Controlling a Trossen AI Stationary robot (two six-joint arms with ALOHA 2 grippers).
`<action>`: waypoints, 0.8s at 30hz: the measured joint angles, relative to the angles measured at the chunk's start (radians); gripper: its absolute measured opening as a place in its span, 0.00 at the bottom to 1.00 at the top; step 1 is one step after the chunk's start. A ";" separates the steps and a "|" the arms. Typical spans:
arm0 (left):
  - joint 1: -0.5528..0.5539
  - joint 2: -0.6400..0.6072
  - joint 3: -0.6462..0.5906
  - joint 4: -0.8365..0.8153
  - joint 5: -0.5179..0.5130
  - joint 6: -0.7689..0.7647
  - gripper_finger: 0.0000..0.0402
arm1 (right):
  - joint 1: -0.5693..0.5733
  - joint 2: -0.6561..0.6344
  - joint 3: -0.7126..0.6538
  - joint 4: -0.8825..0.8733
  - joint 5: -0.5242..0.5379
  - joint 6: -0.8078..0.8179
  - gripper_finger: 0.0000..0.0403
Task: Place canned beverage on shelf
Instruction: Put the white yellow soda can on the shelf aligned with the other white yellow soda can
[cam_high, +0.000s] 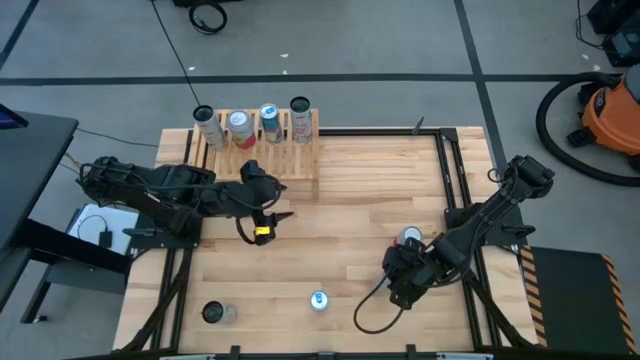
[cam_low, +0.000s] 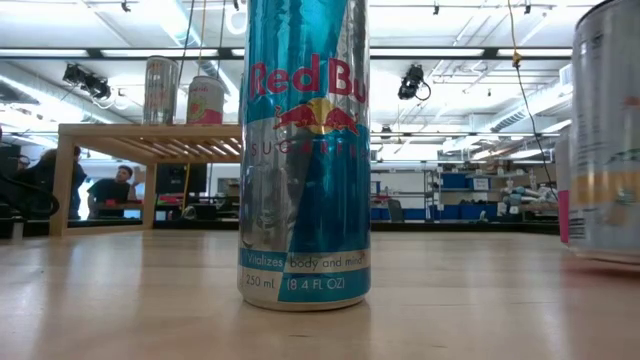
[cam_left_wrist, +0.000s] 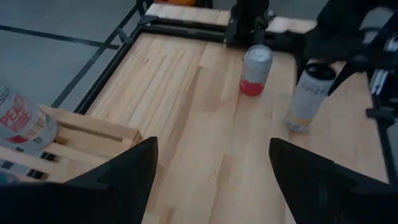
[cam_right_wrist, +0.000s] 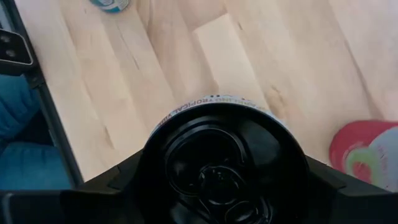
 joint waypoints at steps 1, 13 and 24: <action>0.000 0.000 0.000 0.020 0.000 0.000 0.77 | -0.008 0.000 0.000 0.000 0.000 -0.012 0.67; -0.007 0.000 0.000 0.011 0.281 0.197 0.77 | -0.091 0.000 0.070 -0.006 0.015 -0.219 0.67; -0.009 0.036 0.001 0.011 0.292 0.417 0.77 | -0.187 0.000 0.111 -0.005 0.039 -0.370 0.67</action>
